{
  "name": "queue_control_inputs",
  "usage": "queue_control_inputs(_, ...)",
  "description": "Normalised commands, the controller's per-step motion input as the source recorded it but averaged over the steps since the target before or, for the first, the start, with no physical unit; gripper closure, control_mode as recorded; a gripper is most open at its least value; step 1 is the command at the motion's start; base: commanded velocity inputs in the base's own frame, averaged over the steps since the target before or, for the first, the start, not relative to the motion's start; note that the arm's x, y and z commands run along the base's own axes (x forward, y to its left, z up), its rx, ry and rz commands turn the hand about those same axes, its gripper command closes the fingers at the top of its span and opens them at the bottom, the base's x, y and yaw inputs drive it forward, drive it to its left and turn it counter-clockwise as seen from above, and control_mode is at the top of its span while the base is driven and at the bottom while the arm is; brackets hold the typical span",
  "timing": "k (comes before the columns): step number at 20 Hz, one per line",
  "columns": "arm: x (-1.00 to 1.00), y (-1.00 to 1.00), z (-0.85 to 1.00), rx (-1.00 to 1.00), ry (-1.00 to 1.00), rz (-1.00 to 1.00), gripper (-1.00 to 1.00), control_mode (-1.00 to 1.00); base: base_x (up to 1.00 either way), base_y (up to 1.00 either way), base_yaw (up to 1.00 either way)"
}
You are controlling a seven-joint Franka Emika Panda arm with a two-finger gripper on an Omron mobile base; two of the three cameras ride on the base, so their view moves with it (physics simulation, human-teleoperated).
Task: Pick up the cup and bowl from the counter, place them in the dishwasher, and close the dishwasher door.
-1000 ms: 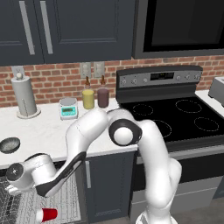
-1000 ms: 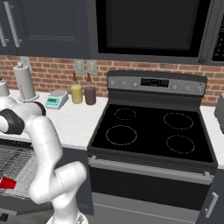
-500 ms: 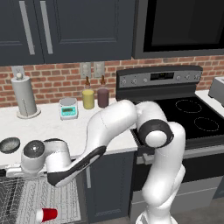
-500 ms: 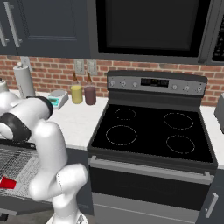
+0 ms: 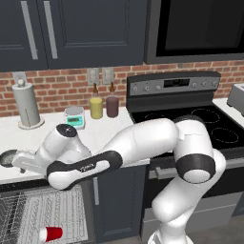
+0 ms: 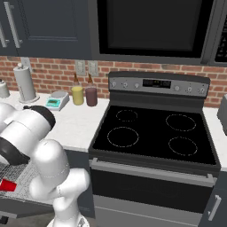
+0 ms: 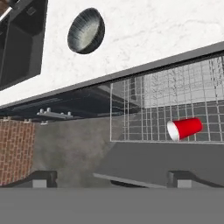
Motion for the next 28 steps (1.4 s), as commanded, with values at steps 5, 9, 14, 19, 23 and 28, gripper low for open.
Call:
queue_control_inputs(5, 0.41, -0.12, 0.98, 0.02, 0.43, 0.01, -1.0, -1.0, 0.0, 0.0, 0.0)
queue_control_inputs(9, 0.55, -0.06, 0.94, -0.02, 0.35, 0.03, -1.0, -1.0, 0.0, 0.0, 0.0)
queue_control_inputs(14, 0.45, 0.18, 0.36, -0.29, 0.25, 0.0, -1.0, -1.0, 0.0, 0.0, 0.0)
queue_control_inputs(19, 0.42, 0.11, 0.09, -0.35, 0.17, -0.06, -1.0, -1.0, 0.0, 0.0, 0.0)
queue_control_inputs(23, 0.22, 0.01, -0.14, -0.23, 0.03, -0.07, -1.0, -1.0, 0.0, 0.0, 0.0)
queue_control_inputs(28, 0.21, 0.02, -0.4, -0.14, -0.07, -0.05, -1.0, -1.0, 0.0, 0.0, 0.0)
